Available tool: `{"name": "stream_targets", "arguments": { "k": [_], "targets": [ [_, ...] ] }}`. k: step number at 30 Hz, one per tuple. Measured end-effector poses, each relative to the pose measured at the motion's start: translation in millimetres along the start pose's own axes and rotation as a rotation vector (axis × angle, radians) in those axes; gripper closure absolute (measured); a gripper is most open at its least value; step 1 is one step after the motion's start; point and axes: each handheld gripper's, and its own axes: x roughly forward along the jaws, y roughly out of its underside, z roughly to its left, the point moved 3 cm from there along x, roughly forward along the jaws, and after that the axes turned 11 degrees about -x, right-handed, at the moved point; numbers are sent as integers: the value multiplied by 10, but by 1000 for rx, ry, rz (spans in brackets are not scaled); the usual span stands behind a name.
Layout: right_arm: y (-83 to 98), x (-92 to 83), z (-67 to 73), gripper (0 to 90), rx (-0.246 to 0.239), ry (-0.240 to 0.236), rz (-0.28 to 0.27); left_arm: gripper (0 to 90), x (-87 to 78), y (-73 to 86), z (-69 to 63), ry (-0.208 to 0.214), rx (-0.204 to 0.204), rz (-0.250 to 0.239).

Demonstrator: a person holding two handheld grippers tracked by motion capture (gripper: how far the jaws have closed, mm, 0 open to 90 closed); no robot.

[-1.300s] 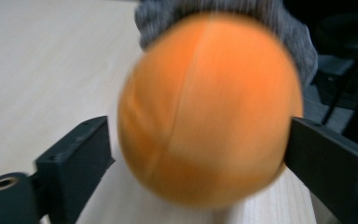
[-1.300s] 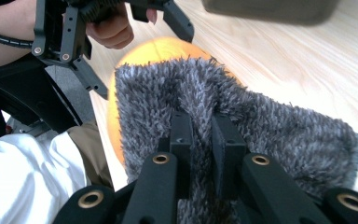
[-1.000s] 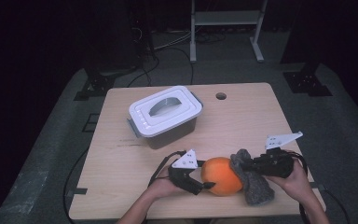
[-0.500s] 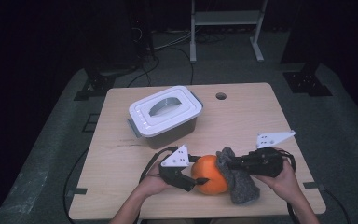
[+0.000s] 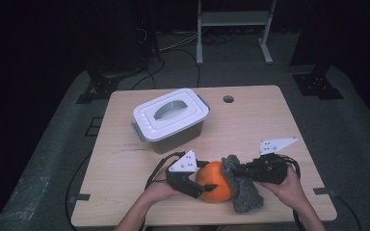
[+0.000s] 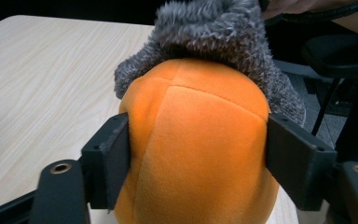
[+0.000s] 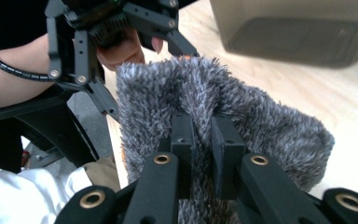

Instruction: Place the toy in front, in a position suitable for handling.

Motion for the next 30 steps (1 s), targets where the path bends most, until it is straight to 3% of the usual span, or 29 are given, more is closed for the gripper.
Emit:
{"name": "stream_targets", "arguments": {
  "k": [5,9,11,14,16,18,19,21,24,27,30],
  "targets": [
    [100,-6,-50,806,26,-15,10,229,32,5,21,38,-40,-25],
    [119,-28,-74,808,34,-19,13,295,70,28,-6,33,-33,-37],
    [69,-89,-59,810,21,6,7,308,88,20,-33,27,-24,-37],
    [-79,-152,36,810,-13,-2,-42,297,131,2,-101,31,-4,-36],
    [-119,-116,80,808,-39,1,-23,245,137,-14,-113,26,5,-32],
    [-80,-33,79,806,-37,-13,11,132,125,-18,-69,8,-15,-25],
    [-66,-24,74,806,-32,-24,16,83,132,-8,-37,2,-38,-14],
    [-34,-13,61,806,-23,-53,13,41,176,30,7,38,-86,2],
    [-16,-30,47,805,-27,-50,28,76,237,77,7,83,-92,13],
    [26,-75,0,804,-16,-45,35,250,215,72,-2,69,-66,1],
    [107,-126,-82,804,-6,34,108,294,160,58,9,63,-70,-3]
  ]
}}
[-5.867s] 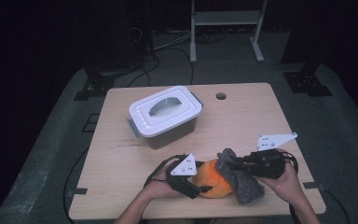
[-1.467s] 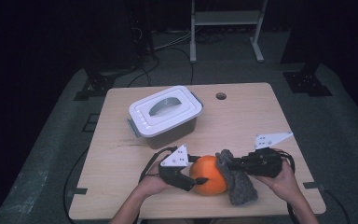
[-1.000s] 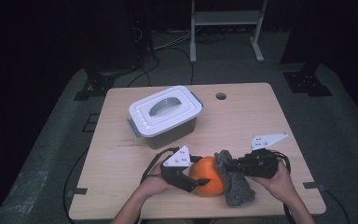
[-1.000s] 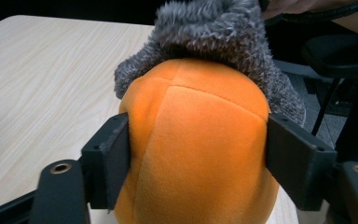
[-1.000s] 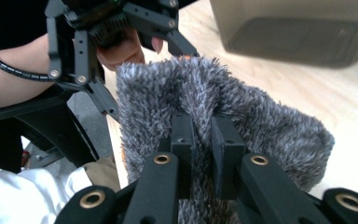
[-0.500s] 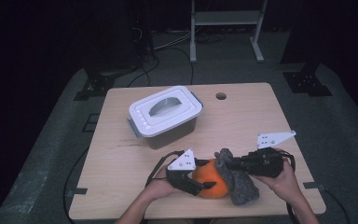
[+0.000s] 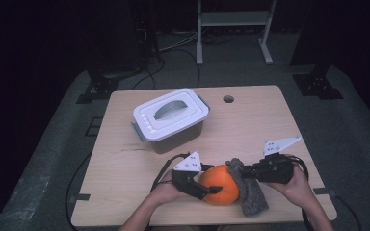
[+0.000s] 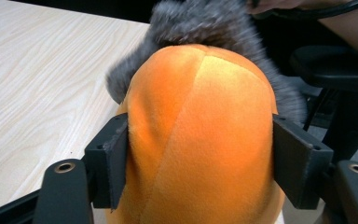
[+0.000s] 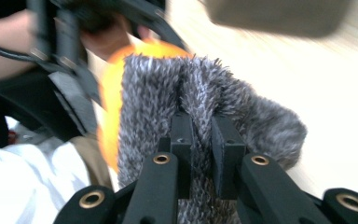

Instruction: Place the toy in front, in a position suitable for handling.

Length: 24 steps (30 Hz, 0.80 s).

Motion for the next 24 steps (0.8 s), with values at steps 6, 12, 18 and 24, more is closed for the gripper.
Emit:
{"name": "stream_targets", "arguments": {
  "k": [6,12,18,24],
  "targets": [
    [-164,-51,100,807,-36,3,-89,298,40,-51,-125,-29,65,13],
    [-260,-5,177,808,-49,-33,-141,313,17,-62,-119,-81,69,-5],
    [-36,4,-21,808,40,-13,-113,315,-145,-111,-22,-166,72,-14],
    [-112,11,20,807,30,-9,-150,311,-328,-170,81,-322,63,-45]
  ]
}}
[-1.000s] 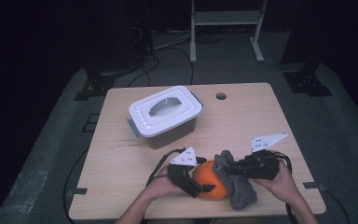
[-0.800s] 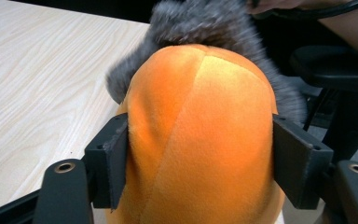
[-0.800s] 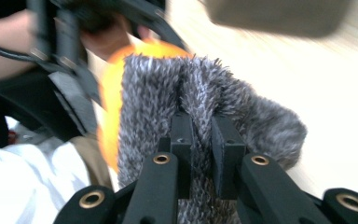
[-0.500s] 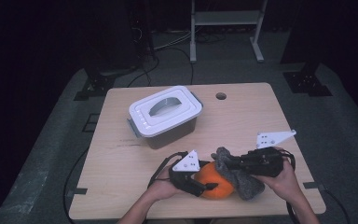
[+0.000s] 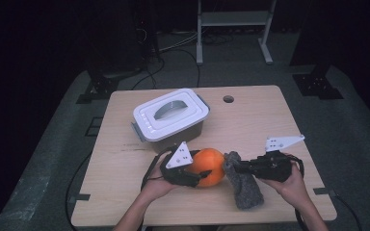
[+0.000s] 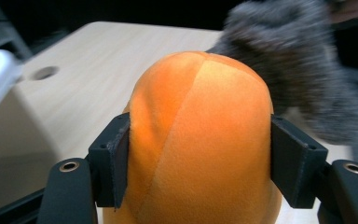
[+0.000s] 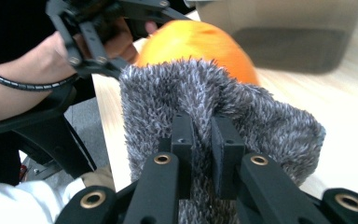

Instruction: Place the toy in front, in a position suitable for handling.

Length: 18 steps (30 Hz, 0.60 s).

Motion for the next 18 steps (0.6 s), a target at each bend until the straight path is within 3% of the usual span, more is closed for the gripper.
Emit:
{"name": "stream_targets", "arguments": {
  "k": [2,5,10,13,18],
  "targets": [
    [-42,44,32,805,-11,5,-10,308,37,25,-11,-24,-1,24],
    [-62,110,57,804,-7,16,-13,291,159,89,-76,-10,-1,66],
    [42,230,5,804,20,34,30,207,232,63,-197,0,-10,54],
    [100,179,-71,803,51,56,31,206,225,69,-226,66,-37,35],
    [253,77,-211,799,123,93,50,174,260,67,-352,186,-30,51]
  ]
}}
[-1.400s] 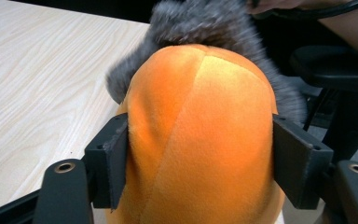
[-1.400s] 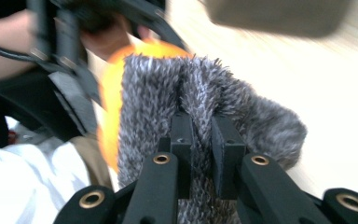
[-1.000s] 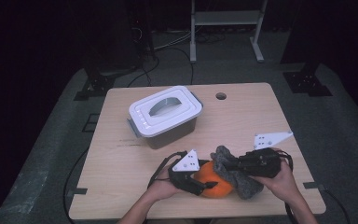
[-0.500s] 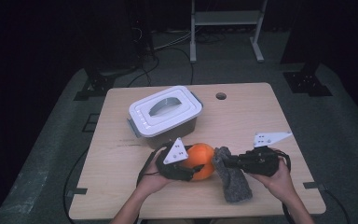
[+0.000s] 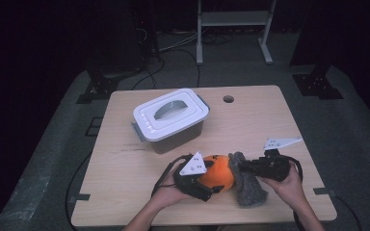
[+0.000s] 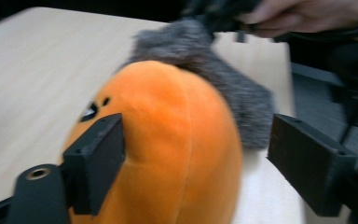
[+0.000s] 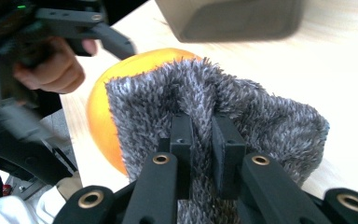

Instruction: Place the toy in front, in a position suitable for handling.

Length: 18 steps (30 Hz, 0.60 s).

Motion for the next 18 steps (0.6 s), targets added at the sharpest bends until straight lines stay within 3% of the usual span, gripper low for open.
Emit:
{"name": "stream_targets", "arguments": {
  "k": [1,4,6,7,11,13,16,18],
  "targets": [
    [22,-6,-17,799,8,1,3,156,9,-1,-19,23,10,6],
    [71,-21,-61,797,26,-10,10,105,-17,-25,-20,36,24,-2],
    [86,-25,-80,795,33,-15,8,91,-40,-37,14,7,16,-16],
    [90,-25,-85,794,34,-18,10,87,-45,-32,60,-40,13,-19],
    [78,-47,-89,796,30,-20,9,142,2,54,144,-84,-8,16],
    [42,-105,-59,798,23,-26,-8,148,30,79,136,-73,-17,15],
    [-19,-194,9,798,6,-55,-43,149,58,71,94,-71,2,24],
    [-23,-179,47,797,-13,-55,-21,166,66,67,60,-52,3,17]
  ]
}}
